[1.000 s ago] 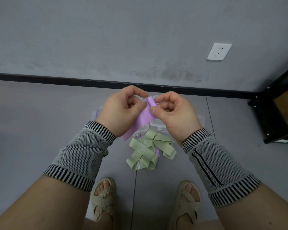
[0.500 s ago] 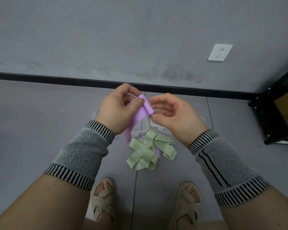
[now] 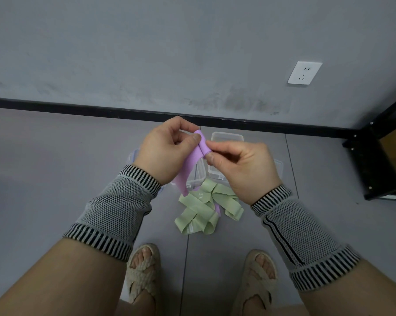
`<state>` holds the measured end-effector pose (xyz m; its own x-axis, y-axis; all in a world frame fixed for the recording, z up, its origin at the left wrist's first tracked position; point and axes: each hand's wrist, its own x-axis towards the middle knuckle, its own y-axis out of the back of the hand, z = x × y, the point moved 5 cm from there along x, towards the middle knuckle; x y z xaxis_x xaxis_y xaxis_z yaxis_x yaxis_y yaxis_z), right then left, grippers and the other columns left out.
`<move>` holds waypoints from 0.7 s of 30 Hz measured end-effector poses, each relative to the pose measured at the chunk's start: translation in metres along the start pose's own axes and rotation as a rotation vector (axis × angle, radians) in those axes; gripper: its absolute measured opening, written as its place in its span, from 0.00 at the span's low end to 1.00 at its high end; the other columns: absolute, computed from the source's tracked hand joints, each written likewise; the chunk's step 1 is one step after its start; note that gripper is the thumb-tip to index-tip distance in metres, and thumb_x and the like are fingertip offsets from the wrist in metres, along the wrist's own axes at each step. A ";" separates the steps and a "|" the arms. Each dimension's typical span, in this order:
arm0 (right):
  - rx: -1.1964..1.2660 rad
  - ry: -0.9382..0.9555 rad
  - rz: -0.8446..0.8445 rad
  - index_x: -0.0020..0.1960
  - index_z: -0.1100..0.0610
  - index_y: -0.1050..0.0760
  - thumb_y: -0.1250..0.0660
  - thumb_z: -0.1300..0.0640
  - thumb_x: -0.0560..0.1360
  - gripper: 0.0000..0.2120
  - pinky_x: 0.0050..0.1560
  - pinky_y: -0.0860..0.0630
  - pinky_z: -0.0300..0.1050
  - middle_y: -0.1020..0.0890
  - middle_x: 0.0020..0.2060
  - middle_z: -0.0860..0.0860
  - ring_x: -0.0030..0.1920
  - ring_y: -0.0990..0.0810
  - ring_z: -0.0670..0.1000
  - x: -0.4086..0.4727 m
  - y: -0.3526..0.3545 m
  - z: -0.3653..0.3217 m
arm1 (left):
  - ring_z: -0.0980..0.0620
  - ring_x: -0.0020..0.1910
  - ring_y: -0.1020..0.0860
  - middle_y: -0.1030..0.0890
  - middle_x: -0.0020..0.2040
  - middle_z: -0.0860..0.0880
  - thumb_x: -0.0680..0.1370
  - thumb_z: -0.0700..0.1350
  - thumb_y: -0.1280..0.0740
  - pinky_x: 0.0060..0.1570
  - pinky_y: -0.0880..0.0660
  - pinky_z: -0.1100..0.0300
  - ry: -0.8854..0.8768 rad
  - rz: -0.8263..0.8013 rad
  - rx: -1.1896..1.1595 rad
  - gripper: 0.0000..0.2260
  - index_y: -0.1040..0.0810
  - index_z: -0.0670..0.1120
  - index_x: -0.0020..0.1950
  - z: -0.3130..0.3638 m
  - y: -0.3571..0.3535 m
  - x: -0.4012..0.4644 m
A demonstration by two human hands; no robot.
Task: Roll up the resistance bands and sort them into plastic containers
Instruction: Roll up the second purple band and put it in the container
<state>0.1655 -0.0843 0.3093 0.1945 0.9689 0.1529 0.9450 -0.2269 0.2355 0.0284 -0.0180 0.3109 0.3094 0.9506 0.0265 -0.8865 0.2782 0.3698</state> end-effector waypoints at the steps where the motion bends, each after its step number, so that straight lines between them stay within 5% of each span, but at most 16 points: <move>1: -0.013 0.006 0.012 0.52 0.58 0.18 0.29 0.65 0.72 0.10 0.49 0.20 0.39 0.17 0.37 0.39 0.40 0.17 0.41 -0.001 0.000 0.001 | 0.44 0.41 0.19 0.17 0.38 0.45 0.77 0.45 0.33 0.43 0.23 0.50 -0.001 0.002 -0.003 0.01 0.22 0.51 0.46 0.000 0.000 0.000; 10: 0.176 -0.164 -0.062 0.42 0.53 0.20 0.31 0.67 0.73 0.09 0.46 0.19 0.42 0.17 0.35 0.49 0.37 0.18 0.45 0.006 0.000 0.007 | 0.51 0.37 0.22 0.17 0.39 0.44 0.76 0.43 0.33 0.38 0.27 0.57 -0.018 -0.002 0.040 0.04 0.24 0.52 0.44 -0.001 0.002 -0.001; 21: 0.119 -0.254 -0.123 0.47 0.46 0.23 0.34 0.65 0.76 0.13 0.47 0.19 0.44 0.15 0.42 0.52 0.44 0.16 0.51 0.008 -0.001 0.016 | 0.55 0.34 0.22 0.18 0.35 0.52 0.74 0.47 0.31 0.34 0.26 0.60 -0.031 -0.098 0.159 0.08 0.28 0.57 0.47 0.000 -0.012 -0.003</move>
<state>0.1704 -0.0749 0.2946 0.1222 0.9854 -0.1185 0.9868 -0.1078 0.1211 0.0383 -0.0247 0.3067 0.4045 0.9145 0.0112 -0.7867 0.3417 0.5142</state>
